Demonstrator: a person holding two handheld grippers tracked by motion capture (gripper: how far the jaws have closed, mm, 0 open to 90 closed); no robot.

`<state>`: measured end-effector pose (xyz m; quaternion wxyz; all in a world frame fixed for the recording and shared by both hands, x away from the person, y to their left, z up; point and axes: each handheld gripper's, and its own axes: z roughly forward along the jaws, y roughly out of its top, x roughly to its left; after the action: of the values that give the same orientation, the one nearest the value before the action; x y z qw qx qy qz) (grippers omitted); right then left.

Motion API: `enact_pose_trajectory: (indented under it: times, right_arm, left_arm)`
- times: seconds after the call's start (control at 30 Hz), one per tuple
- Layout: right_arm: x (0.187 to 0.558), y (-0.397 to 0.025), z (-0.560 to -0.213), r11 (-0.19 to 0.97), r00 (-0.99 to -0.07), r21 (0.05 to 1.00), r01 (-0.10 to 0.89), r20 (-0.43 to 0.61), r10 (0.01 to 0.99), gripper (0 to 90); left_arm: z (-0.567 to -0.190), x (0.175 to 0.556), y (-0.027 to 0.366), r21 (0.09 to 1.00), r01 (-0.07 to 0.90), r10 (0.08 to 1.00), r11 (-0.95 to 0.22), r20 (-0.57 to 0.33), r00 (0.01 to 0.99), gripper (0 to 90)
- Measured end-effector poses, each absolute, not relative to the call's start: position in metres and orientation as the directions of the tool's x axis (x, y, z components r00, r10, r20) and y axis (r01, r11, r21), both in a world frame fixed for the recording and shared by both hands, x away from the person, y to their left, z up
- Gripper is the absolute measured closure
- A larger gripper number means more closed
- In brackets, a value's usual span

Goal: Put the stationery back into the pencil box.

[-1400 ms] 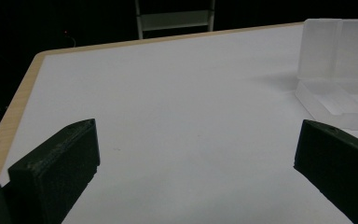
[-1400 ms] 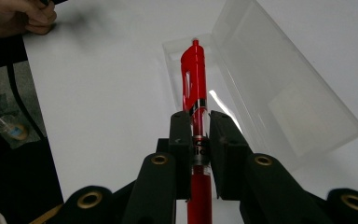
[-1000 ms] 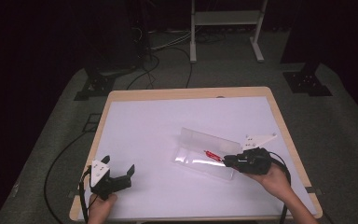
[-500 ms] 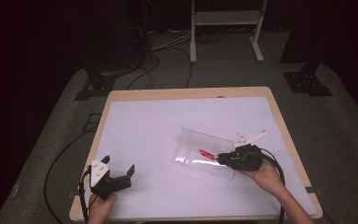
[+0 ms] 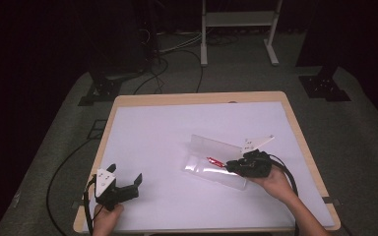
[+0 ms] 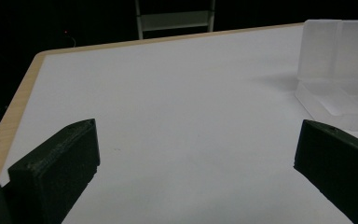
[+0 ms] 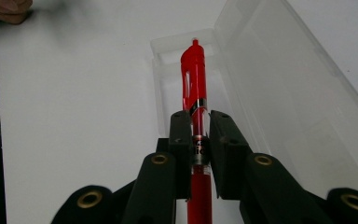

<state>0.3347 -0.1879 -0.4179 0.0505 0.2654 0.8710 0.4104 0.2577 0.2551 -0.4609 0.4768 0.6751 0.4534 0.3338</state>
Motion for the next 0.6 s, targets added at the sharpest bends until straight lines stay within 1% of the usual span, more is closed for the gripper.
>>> enact_pose_trajectory:
  times: [0.6]
  right_arm:
    - [0.345, -0.181, -0.43, 0.534, -0.854, 0.726, 0.432, 0.14, 0.501, 78.9]
  left_arm:
    - [-0.461, 0.258, 0.255, 0.946, 0.294, 0.931, -0.134, 0.018, 0.365, 0.0]
